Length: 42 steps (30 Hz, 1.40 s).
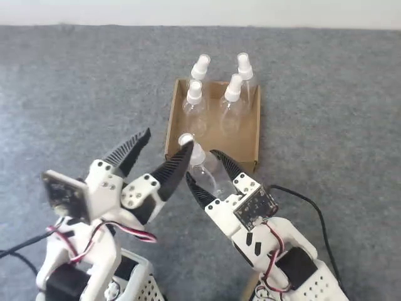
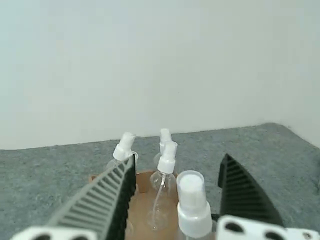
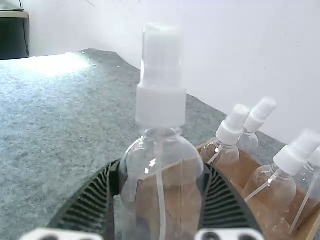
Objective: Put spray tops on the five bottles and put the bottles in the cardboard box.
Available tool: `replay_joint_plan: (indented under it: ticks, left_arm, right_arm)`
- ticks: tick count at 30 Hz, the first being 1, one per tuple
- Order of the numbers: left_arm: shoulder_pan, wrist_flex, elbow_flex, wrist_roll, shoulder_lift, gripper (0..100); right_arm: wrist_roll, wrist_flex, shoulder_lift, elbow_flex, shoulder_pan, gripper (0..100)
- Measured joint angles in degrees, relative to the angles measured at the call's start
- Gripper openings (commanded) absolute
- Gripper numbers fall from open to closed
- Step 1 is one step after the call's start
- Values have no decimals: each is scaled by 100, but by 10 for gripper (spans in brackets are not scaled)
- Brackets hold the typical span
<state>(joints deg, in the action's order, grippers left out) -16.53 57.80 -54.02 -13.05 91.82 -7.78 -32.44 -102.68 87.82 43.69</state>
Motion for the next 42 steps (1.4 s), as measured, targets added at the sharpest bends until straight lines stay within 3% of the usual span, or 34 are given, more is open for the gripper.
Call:
replay_joint_plan:
  ticks: [20, 42]
  left_arm:
    - [185, -35, -308, -290, 0, 247]
    - [185, -132, -440, 26, 0, 246]
  right_arm:
    - [0, 0, 0, 9, 9, 47]
    - [0, 0, 0, 9, -202, 47]
